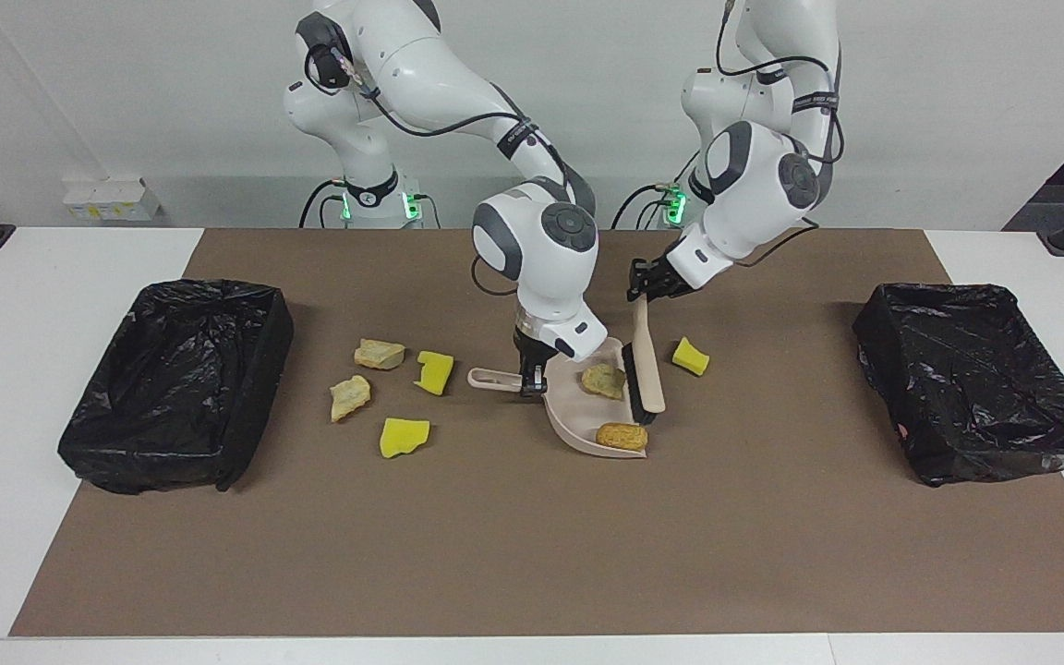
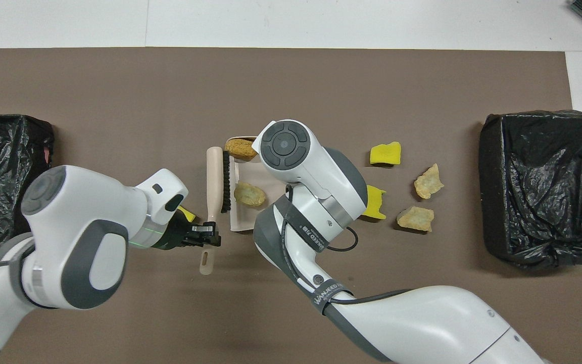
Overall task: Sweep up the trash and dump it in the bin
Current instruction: 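Sweep the potato, bread and sponge into the dustpan with the left gripper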
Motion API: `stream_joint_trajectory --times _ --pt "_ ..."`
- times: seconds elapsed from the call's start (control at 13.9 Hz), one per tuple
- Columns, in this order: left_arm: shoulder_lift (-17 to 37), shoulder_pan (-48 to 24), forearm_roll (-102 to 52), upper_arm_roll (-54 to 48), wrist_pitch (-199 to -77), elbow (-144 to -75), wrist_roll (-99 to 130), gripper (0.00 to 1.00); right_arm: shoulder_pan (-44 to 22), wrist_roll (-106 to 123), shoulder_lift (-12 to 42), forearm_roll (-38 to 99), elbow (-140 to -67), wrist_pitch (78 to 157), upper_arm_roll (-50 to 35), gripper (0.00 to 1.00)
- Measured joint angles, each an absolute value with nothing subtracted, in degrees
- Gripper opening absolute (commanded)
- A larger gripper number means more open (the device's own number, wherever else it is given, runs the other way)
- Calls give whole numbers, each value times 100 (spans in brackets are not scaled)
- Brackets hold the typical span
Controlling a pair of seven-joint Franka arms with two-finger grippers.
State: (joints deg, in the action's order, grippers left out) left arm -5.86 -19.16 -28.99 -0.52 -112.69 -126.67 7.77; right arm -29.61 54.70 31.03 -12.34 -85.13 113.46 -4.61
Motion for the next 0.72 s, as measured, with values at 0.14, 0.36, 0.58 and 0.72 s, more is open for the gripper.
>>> stream_joint_trajectory --times 0.14,0.36,0.58,0.72 --pt "-898 -1693 -2110 -30 -10723 -12670 1894 0 -2961 5550 3114 -1234 -8513 11371 -461 0" --pt "-1152 -1685 -1665 -50 -10594 -12932 3417 0 -2961 5582 3127 -1234 -8513 11419 -461 0" --pt "-1431 -1673 -1645 -56 -10628 -13570 3738 0 -2961 5708 3139 -1234 -8521 11490 -461 0" --pt "-1502 -1713 -1645 -112 -10916 -13881 3789 0 -2962 5720 3139 -1234 -8521 11494 -461 0"
